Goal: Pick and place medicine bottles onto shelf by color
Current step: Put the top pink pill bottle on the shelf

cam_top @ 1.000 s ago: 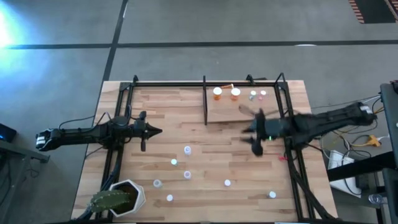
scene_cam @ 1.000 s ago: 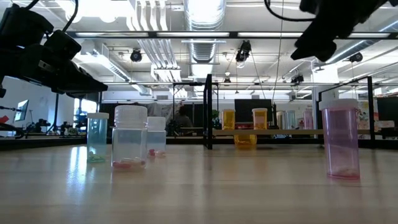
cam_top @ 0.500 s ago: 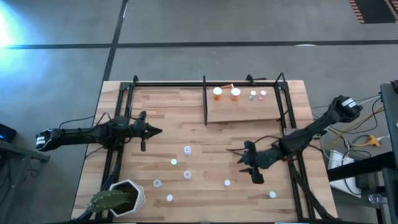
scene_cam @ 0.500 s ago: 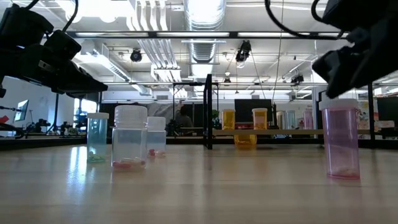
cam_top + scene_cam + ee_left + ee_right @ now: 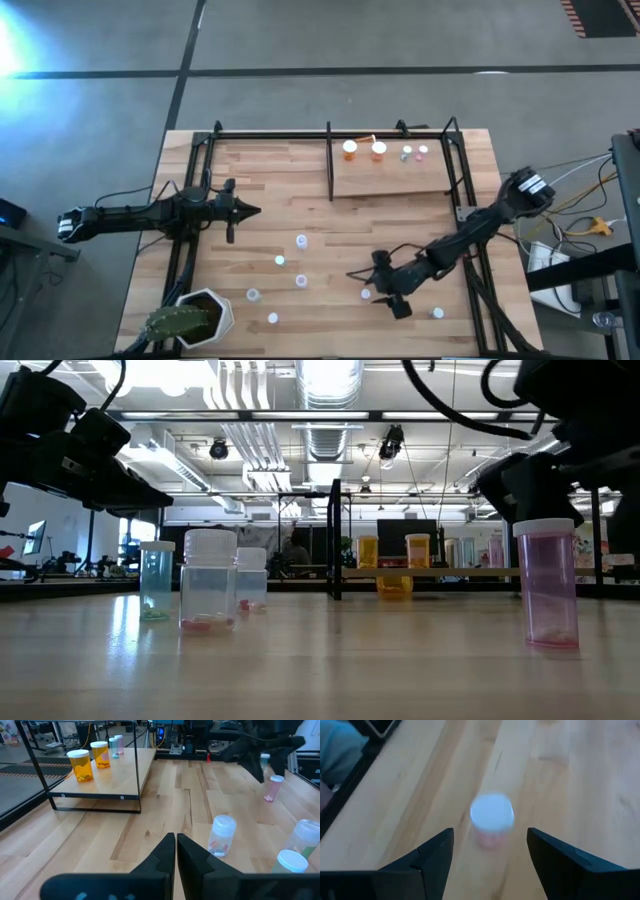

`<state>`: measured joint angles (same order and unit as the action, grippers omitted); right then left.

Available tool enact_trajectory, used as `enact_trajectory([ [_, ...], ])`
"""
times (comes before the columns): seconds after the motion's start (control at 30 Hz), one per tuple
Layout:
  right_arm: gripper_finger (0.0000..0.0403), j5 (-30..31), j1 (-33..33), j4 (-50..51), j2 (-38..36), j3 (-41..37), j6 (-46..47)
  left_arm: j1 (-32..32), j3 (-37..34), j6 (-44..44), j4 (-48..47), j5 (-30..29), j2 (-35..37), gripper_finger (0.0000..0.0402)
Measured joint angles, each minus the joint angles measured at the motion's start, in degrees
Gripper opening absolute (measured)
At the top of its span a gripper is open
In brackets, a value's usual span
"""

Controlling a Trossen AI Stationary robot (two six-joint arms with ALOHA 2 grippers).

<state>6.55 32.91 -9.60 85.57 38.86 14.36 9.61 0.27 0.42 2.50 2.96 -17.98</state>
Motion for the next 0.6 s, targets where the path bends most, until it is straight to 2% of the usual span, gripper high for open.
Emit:
enact_trajectory([
  [0.17,0.0221,2.0,0.3,0.2,3.7,4.9,-0.1,0.0,0.0,0.0,0.0,0.0,0.0,0.0000],
  [0.3,0.0198,2.5,0.4,4.0,5.4,7.5,-0.7,0.0,0.0,0.0,0.0,0.0,0.0,0.0000],
  [0.6,0.0119,5.5,0.4,9.0,3.9,9.5,-0.9,0.0,0.0,0.0,0.0,0.0,0.0,0.0000],
])
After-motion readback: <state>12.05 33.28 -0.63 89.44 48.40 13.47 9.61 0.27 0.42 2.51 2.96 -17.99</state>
